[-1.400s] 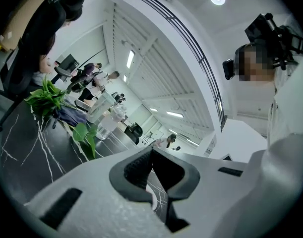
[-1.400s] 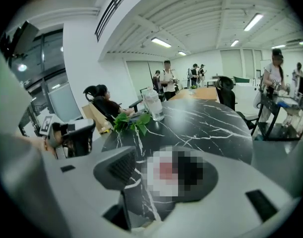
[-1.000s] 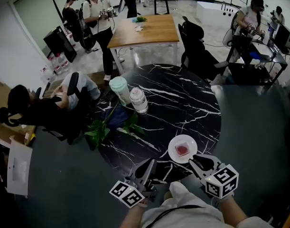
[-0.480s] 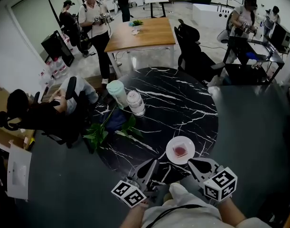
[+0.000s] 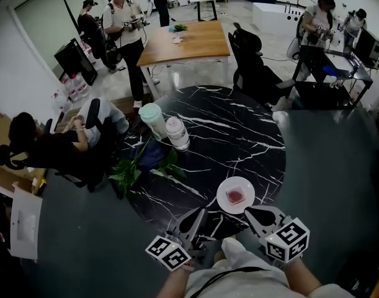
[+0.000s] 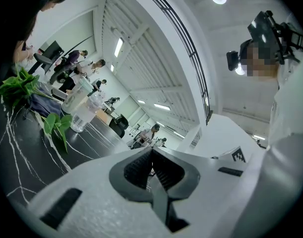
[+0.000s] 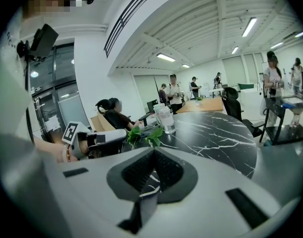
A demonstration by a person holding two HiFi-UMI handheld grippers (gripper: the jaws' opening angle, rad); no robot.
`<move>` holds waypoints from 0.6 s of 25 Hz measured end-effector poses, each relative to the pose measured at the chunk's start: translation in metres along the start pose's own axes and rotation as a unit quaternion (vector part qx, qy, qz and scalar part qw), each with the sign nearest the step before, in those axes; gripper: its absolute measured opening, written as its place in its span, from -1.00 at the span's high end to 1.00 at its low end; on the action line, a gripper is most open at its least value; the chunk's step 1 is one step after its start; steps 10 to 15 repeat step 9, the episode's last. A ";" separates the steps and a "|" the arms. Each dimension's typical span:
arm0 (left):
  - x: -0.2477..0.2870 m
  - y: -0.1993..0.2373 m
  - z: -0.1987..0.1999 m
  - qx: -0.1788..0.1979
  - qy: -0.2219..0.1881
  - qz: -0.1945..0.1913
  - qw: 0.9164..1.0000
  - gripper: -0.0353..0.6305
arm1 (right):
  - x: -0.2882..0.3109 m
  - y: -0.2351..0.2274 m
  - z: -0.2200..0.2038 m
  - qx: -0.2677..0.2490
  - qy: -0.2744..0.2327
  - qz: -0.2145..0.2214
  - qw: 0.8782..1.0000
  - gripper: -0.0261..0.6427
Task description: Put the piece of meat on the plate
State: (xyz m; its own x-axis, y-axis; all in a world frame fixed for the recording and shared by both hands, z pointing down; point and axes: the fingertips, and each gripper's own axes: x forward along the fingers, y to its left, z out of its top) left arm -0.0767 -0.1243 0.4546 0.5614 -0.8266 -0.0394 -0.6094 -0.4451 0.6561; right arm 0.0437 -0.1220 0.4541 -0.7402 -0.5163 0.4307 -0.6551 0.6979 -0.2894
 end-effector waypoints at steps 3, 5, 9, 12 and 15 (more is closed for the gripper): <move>0.000 -0.001 -0.001 -0.002 0.000 0.001 1.000 0.87 | -0.001 0.000 -0.002 0.002 0.001 0.000 1.000 0.88; 0.000 -0.003 -0.001 -0.003 0.001 0.001 1.000 0.87 | -0.002 0.001 -0.004 0.003 0.002 0.000 1.000 0.88; -0.001 -0.004 -0.003 -0.005 0.003 0.002 1.000 0.87 | -0.004 0.001 -0.007 0.004 0.007 -0.001 1.000 0.88; -0.001 -0.004 -0.003 -0.005 0.003 0.002 1.000 0.87 | -0.004 0.001 -0.007 0.004 0.007 -0.001 1.000 0.88; -0.001 -0.004 -0.003 -0.005 0.003 0.002 1.000 0.87 | -0.004 0.001 -0.007 0.004 0.007 -0.001 1.000 0.88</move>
